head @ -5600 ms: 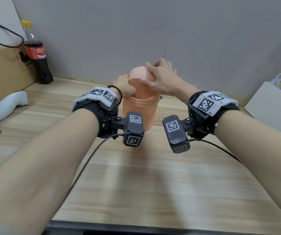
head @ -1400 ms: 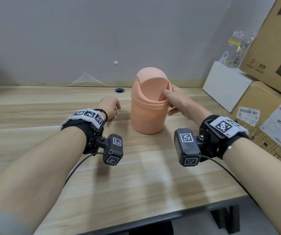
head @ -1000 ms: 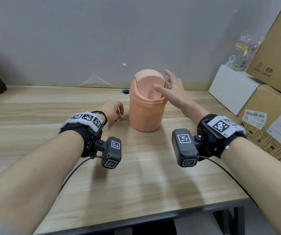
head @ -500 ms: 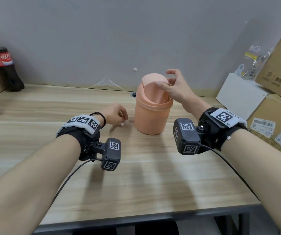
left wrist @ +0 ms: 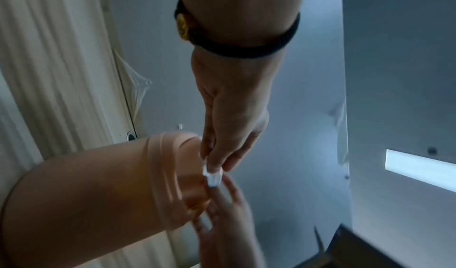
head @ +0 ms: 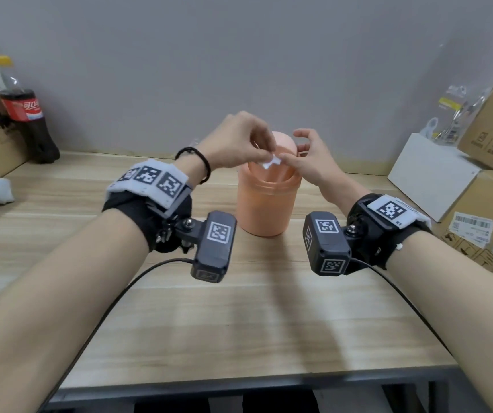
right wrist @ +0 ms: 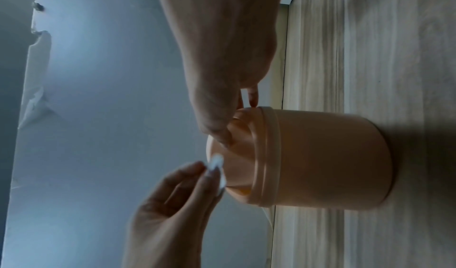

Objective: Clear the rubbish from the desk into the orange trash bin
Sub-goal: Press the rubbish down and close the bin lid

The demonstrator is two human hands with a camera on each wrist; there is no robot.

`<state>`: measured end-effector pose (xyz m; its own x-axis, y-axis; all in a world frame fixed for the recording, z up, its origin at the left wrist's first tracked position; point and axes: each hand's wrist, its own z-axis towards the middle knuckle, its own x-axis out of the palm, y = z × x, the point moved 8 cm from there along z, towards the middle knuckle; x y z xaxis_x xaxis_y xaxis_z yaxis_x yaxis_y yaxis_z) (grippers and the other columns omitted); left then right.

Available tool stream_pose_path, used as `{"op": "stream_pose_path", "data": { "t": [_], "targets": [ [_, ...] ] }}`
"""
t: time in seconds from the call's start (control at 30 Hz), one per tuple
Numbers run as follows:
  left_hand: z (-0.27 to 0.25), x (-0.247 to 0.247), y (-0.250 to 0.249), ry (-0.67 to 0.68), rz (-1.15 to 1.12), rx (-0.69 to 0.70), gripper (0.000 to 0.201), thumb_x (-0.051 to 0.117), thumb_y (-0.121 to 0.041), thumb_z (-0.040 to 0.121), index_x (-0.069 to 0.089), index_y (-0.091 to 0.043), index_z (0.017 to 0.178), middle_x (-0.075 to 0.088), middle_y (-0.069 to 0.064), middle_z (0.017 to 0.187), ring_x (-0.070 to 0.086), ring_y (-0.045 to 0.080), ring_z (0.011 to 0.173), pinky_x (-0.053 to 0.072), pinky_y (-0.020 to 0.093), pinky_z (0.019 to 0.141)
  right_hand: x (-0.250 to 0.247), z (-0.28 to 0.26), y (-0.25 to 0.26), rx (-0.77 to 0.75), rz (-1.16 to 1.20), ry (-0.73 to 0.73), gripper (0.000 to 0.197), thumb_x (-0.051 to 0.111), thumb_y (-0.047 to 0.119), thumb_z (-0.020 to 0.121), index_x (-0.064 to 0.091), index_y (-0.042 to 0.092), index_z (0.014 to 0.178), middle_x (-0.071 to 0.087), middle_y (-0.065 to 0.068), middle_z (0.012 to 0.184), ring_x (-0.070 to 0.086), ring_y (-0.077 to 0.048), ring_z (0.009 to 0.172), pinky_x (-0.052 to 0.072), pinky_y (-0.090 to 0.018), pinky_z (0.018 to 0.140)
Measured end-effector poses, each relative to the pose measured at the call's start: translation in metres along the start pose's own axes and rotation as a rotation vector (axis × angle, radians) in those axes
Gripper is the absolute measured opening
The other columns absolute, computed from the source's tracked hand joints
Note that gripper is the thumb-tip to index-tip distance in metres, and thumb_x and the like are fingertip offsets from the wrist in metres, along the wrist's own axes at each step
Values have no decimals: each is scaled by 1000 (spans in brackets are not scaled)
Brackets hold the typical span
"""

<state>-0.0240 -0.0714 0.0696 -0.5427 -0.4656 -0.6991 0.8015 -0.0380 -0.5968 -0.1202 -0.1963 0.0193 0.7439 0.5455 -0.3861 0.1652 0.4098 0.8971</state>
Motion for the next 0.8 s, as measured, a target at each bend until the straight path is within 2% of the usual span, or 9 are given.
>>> {"op": "stream_pose_path", "data": {
  "t": [0.13, 0.2, 0.27, 0.33, 0.4, 0.47, 0.5, 0.57, 0.8],
  "targets": [
    [8, 31, -11, 77, 302, 57, 12, 72, -6, 72, 77, -13, 81, 69, -6, 71, 66, 11, 72, 43, 11, 60, -7, -3, 0, 26, 12, -6, 51, 58, 13, 90, 41, 21, 137, 54, -1, 110, 56, -9, 91, 45, -18, 68],
    [8, 42, -14, 88, 382, 79, 11, 67, -8, 76, 77, -12, 79, 71, -1, 75, 64, 16, 74, 33, 4, 54, -8, -5, 0, 30, 12, 14, 49, 56, 13, 90, 42, 22, 136, 55, 1, 109, 57, -5, 87, 45, -20, 70],
    [9, 51, -14, 121, 419, 93, 17, 62, -13, 83, 78, -10, 80, 73, 6, 79, 63, 22, 78, 31, 5, 52, -9, -7, 1, 27, -1, 34, 48, 54, 11, 89, 42, 22, 135, 56, 2, 108, 56, -6, 88, 43, -20, 69],
    [9, 62, -11, 230, 455, 87, 23, 54, -14, 91, 76, -7, 87, 72, 7, 85, 58, 24, 80, 31, 5, 52, -11, -7, 2, 26, -13, 44, 47, 50, 9, 90, 43, 22, 134, 56, 3, 108, 55, -7, 86, 42, -20, 67],
    [7, 67, -8, 358, 478, 64, 28, 45, -11, 96, 72, -4, 96, 67, -2, 87, 50, 18, 82, 32, 6, 57, -11, -6, 3, 25, -23, 56, 45, 48, 10, 91, 43, 22, 134, 57, 2, 109, 55, -7, 86, 42, -20, 68],
    [5, 62, -10, 412, 447, 19, 32, 41, -11, 98, 70, -11, 112, 63, -10, 96, 50, 13, 93, 35, 12, 71, -10, -5, 4, 20, -36, 62, 43, 48, 13, 93, 43, 22, 135, 56, 2, 110, 54, -8, 90, 41, -21, 72],
    [5, 55, -12, 398, 411, -9, 35, 41, -10, 97, 69, -16, 117, 66, -10, 102, 54, 13, 98, 39, 19, 82, -10, -5, 4, 16, -39, 61, 42, 49, 15, 94, 43, 21, 135, 55, 3, 109, 54, -8, 91, 42, -21, 72],
    [5, 37, -14, 321, 351, -41, 39, 42, -10, 92, 70, -24, 116, 74, -9, 99, 62, 12, 101, 47, 28, 90, -8, -5, 6, 2, -39, 62, 40, 51, 21, 96, 44, 21, 135, 53, 3, 109, 54, -4, 88, 42, -19, 70],
    [1, 17, -10, 216, 326, -27, 33, 45, -10, 87, 74, -24, 90, 75, -11, 86, 65, 11, 91, 50, 25, 78, -2, -5, 9, 1, -51, 62, 38, 50, 16, 95, 46, 19, 133, 55, -3, 124, 56, -8, 93, 44, -19, 66]
  ]
}}
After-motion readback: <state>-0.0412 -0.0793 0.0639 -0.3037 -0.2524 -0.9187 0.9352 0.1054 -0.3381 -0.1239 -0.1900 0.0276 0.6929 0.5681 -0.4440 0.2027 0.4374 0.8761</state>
